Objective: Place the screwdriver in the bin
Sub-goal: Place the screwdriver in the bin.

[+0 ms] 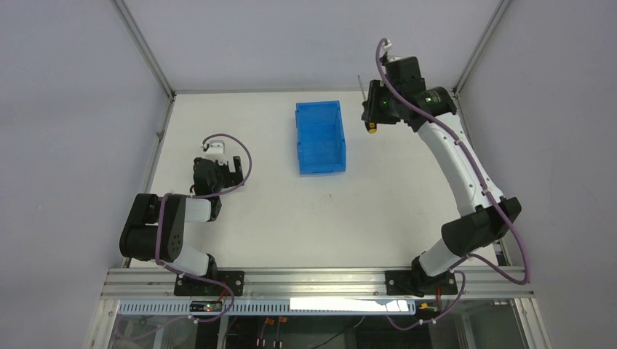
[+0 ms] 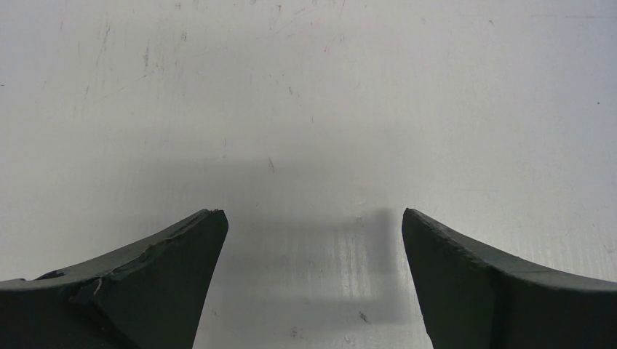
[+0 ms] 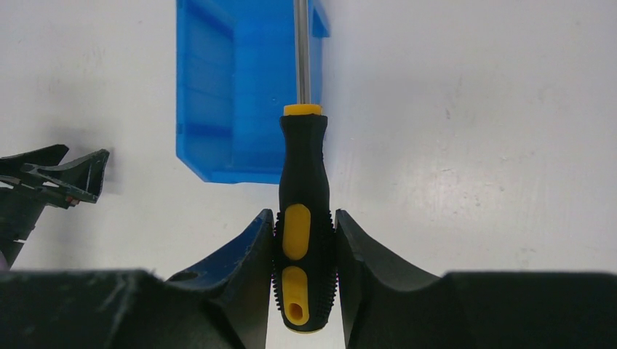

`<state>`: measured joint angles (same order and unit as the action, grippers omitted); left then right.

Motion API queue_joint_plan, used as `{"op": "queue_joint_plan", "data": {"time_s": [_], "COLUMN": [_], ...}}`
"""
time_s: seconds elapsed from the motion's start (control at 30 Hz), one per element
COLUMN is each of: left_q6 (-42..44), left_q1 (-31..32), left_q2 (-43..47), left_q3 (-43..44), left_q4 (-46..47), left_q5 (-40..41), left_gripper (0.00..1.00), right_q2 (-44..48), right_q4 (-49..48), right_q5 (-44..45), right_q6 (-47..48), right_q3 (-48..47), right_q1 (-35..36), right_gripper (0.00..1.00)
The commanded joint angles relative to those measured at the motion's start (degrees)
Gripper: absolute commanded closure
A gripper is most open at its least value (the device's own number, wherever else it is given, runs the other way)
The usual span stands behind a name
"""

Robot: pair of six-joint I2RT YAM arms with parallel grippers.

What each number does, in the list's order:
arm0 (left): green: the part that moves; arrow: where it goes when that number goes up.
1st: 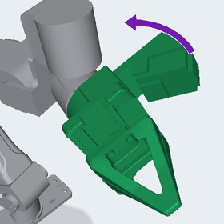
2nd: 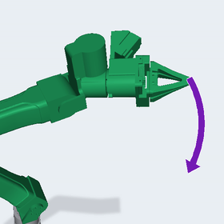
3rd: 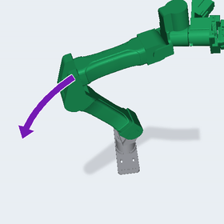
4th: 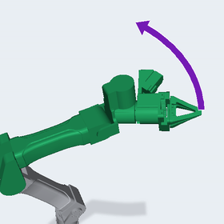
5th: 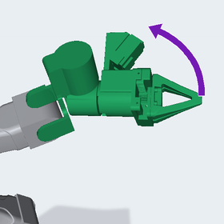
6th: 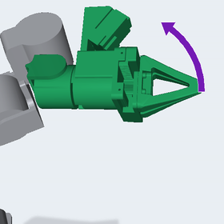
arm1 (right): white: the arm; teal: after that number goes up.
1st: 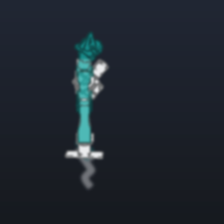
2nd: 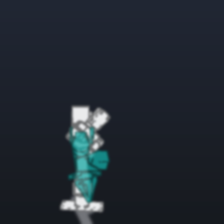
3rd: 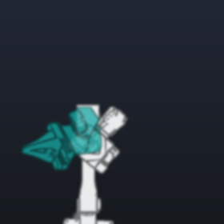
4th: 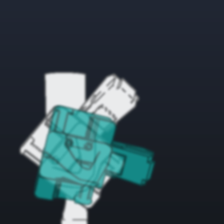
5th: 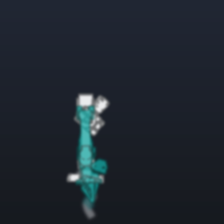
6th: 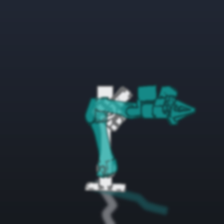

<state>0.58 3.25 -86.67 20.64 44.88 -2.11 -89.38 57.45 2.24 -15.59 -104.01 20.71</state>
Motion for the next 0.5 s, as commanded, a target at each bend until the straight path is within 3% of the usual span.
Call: {"op": "queue_joint_plan", "data": {"time_s": [0.0, 0.47], "left_q6": [-0.4, -0.5], "left_q1": [-0.8, -0.7], "left_q2": [0.4, 0.4], "left_q3": [1.1, 1.1], "left_q4": [1.6, 1.6], "left_q5": [-0.8, -0.8], "left_gripper": [0.00, 0.00], "right_q2": [-2.2, -8.9], "right_q4": [-6.7, -16.6], "right_q5": [2.3, 5.1], "right_q6": [-4.4, -6.7], "right_q3": [-0.9, 1.8], "right_q1": [4.7, 12.3], "right_gripper": [0.88, 0.90]}}
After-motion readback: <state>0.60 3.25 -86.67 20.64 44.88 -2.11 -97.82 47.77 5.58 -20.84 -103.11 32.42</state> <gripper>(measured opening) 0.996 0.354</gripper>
